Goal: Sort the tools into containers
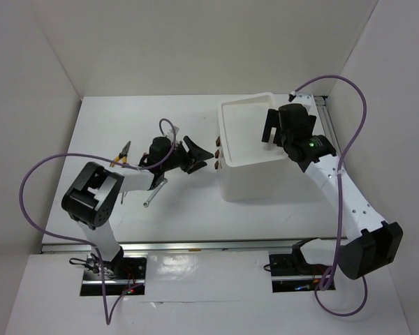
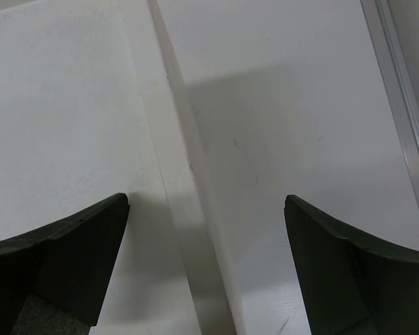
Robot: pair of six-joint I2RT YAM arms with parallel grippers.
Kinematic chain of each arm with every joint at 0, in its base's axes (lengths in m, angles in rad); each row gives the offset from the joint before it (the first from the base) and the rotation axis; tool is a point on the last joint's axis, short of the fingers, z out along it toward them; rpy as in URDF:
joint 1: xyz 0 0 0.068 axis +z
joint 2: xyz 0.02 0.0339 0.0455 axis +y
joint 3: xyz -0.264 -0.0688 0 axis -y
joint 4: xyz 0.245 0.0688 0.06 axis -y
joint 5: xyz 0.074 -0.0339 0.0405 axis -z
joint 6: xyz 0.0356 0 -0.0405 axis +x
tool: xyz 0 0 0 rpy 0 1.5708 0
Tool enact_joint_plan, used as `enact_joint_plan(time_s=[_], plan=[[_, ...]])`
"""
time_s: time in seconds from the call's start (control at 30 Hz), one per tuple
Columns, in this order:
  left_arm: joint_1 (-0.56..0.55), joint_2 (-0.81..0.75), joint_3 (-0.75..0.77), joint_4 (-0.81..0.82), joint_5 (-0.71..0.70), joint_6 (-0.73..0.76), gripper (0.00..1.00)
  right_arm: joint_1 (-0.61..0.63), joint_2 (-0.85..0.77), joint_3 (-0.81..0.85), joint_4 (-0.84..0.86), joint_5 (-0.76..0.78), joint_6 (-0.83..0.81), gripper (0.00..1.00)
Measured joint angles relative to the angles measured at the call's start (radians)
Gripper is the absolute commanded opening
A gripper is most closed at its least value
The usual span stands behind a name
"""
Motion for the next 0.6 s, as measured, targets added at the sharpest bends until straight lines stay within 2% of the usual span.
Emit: enact_joint_plan(time_s=[0.1,0.37,0.6], plan=[[0.011,0.049,-0.051,0.177,0.020,-0.094,0.73,0.004,-0.013,-0.009,-0.002,-0.003,-0.008,1.00],[0.016,0.210,-0.051,0.489,0.039,-0.255,0.69,0.005,-0.034,-0.024,-0.005,-0.006,-0.021,1.00],[0.012,0.336,-0.016,0.613,0.054,-0.375,0.60,0.005,-0.041,-0.031,-0.003,-0.006,-0.022,1.00]])
